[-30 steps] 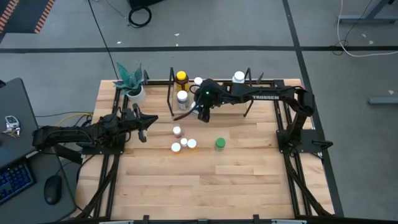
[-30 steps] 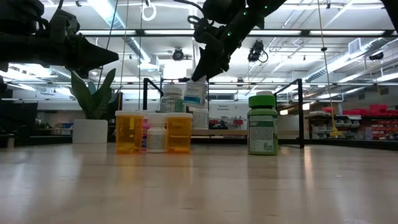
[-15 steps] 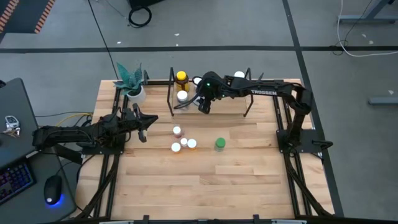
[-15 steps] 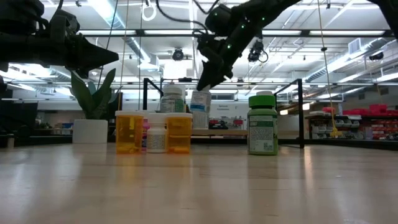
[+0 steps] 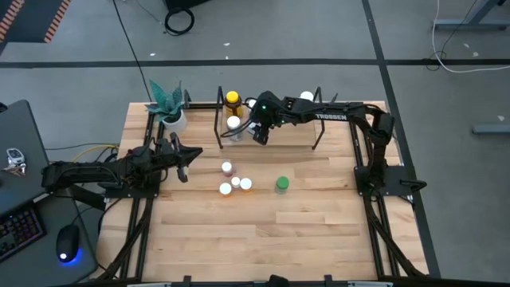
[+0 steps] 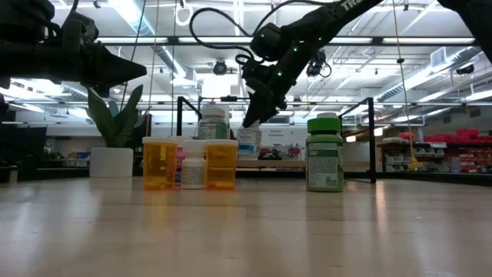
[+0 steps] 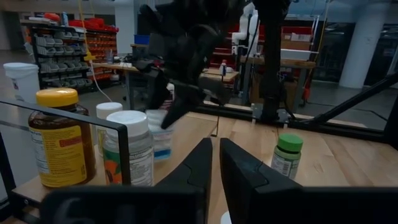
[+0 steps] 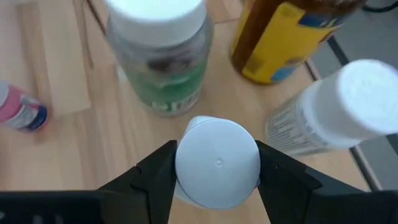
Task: Pick and place medicine bottles onto shelf by color
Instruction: Put the white blue medicine bottle on the shelf, then put the green medicine bottle on the shelf
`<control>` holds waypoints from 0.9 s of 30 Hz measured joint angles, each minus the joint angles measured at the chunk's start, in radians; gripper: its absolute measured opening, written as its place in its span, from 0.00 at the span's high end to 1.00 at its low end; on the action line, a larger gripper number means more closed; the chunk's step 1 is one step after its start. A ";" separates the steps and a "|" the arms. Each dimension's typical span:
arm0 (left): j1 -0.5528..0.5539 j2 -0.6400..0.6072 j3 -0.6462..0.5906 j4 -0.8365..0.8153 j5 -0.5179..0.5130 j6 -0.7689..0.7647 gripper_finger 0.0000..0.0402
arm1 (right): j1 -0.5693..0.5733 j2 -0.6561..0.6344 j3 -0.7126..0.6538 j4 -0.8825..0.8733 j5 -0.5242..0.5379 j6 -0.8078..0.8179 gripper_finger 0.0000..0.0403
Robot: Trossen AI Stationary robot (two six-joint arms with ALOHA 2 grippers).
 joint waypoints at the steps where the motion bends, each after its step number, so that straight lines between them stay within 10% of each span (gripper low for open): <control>1: 0.000 0.000 0.000 0.000 0.000 0.000 0.90 | 0.001 0.000 0.000 0.003 0.000 -0.005 0.49; 27: 0.000 0.002 0.000 -0.003 0.000 0.000 0.91 | 0.007 -0.002 0.001 0.013 -0.004 -0.006 0.43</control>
